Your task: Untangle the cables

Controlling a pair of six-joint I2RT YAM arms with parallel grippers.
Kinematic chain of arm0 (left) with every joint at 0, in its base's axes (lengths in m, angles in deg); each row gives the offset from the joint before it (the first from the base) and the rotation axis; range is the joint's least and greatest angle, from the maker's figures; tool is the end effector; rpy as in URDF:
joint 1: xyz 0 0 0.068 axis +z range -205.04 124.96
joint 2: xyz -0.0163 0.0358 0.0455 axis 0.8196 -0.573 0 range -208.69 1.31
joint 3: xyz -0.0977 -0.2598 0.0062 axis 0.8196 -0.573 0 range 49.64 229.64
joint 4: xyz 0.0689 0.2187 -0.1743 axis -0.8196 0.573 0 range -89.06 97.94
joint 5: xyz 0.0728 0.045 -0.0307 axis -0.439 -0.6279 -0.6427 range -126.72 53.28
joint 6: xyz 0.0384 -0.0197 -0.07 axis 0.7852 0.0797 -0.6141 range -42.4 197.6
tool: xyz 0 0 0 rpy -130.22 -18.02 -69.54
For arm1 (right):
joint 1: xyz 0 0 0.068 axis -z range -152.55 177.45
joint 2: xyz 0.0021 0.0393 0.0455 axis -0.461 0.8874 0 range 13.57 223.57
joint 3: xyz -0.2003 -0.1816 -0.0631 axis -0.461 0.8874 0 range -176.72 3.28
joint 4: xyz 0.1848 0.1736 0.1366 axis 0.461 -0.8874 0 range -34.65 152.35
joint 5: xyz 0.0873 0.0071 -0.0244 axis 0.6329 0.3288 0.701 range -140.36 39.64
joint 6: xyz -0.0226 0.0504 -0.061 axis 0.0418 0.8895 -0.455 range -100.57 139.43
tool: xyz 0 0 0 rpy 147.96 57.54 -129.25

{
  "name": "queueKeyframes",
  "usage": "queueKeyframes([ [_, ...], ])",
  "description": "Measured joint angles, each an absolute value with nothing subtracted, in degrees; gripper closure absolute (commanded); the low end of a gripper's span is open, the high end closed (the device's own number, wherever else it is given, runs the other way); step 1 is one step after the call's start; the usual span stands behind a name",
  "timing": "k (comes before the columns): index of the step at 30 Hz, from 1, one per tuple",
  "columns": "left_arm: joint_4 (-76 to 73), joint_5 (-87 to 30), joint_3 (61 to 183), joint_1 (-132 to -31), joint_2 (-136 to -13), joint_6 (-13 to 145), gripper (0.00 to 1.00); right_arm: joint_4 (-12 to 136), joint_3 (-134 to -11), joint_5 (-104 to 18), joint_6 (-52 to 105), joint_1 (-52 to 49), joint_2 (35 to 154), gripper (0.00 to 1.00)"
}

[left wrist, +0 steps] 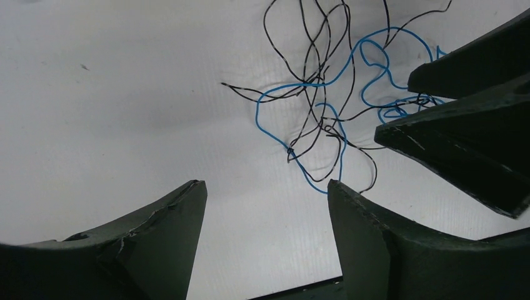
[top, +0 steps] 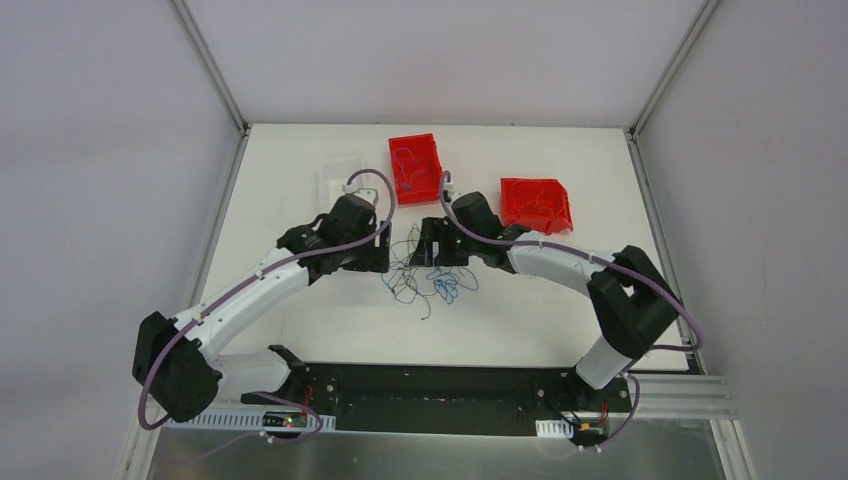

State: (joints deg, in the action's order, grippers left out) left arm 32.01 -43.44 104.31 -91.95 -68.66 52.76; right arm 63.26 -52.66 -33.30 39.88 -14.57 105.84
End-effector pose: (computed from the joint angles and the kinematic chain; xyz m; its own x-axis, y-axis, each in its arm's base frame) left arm 0.2508 -0.1778 0.2470 -0.7486 0.0404 -0.6618 0.2395 0.9472 -0.2131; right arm 0.2849 0.2849 0.1862 -0.6890 -0.1713 -0.7042 -0.6157 0.6509 0.4440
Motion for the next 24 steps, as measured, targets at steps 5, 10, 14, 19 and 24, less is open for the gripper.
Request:
queueKeyframes([
  [5,31.84,-44.38,102.47,-90.07,-64.20,52.56,0.26,63.15,-55.50,-36.91,39.03,-16.62,110.95,0.99],
  [10,31.84,-44.58,102.28,-89.52,-63.64,52.56,0.26,61.58,-55.89,-38.64,39.68,-16.95,111.24,1.00],
  [14,31.84,-44.55,102.28,-89.46,-63.70,52.56,0.26,57.16,-57.71,-38.70,39.92,-16.95,106.71,1.00],
  [19,31.68,-44.12,102.30,-89.46,-65.54,52.56,0.26,51.48,-64.75,-38.09,39.97,-16.69,97.16,1.00],
  [24,31.55,-42.98,102.32,-89.46,-70.08,52.41,0.27,48.33,-70.78,-37.91,40.03,-14.94,88.57,1.00],
])
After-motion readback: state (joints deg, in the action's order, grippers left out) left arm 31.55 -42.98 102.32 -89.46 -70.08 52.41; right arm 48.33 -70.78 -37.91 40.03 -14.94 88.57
